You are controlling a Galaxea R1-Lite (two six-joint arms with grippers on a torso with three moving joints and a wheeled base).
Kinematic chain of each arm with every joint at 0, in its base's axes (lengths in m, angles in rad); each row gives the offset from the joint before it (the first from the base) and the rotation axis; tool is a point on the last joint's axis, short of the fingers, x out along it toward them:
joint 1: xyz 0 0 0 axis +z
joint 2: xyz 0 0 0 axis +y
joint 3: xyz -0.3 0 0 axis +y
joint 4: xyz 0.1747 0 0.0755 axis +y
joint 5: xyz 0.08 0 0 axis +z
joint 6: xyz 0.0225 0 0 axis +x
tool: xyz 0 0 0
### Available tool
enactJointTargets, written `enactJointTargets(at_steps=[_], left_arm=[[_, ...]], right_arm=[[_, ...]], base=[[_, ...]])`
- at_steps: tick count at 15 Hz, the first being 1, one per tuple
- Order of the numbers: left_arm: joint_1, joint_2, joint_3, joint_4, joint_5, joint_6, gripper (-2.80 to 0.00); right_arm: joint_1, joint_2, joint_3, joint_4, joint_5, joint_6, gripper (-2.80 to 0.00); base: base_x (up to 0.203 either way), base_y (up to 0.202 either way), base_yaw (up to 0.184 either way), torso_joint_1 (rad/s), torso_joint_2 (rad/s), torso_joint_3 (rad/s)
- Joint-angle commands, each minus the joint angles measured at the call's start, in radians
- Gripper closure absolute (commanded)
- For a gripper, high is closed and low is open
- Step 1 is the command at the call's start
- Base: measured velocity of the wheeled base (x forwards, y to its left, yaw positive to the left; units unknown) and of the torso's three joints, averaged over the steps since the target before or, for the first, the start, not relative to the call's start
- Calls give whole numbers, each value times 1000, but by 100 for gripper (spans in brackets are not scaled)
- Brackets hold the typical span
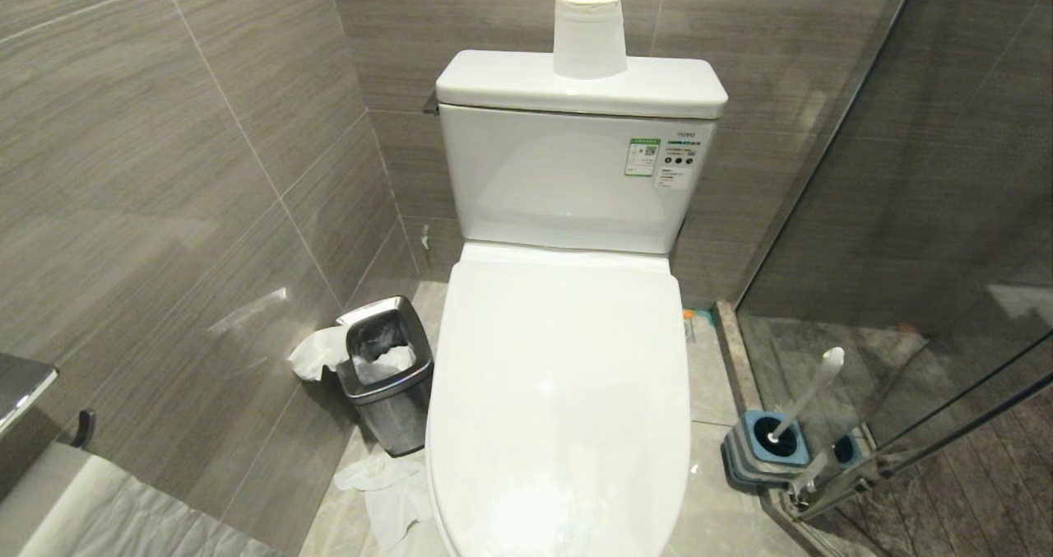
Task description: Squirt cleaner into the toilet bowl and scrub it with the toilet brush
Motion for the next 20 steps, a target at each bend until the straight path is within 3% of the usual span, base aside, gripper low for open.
enactJointTargets(at_steps=[1, 20], left_arm=[[-1, 1, 0, 0, 0, 0, 0], [-1, 1, 0, 0, 0, 4, 0]], right_arm=[[0, 1, 0, 0, 1, 0, 0], [0, 1, 0, 0, 0, 0, 0]], base=[[0, 0, 0, 0, 0, 0], [0, 0, 0, 0, 0, 0]])
